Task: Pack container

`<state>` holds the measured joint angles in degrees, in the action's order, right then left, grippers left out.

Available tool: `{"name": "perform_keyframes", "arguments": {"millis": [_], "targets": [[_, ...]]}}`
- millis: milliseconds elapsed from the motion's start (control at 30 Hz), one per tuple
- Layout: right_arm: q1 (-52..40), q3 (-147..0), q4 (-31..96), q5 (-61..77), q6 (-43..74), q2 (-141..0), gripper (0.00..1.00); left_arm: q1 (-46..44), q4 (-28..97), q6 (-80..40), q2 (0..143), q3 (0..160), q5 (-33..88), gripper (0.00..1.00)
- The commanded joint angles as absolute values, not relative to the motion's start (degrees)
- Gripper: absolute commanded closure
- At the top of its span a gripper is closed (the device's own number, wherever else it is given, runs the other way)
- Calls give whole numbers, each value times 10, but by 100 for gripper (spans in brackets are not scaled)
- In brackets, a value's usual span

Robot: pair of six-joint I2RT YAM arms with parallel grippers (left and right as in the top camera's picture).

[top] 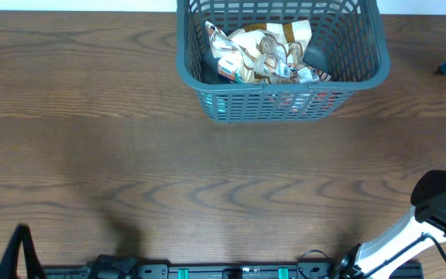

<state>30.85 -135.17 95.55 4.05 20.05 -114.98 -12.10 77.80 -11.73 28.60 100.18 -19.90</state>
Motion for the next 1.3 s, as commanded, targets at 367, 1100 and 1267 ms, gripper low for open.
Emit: {"name": "perform_keyframes", "arguments": {"millis": [367,1100,1267], "targets": [[311,-1298,973,157,42,-1008,1,-118,888,-114,264,1002,-200,1],[310,-1095,973,112,73,-565,1,-118,968,-114,264,1001,-200,1],[310,-1089,973,112,72,-556,1,-118,968,-114,264,1001,-200,1]]}}
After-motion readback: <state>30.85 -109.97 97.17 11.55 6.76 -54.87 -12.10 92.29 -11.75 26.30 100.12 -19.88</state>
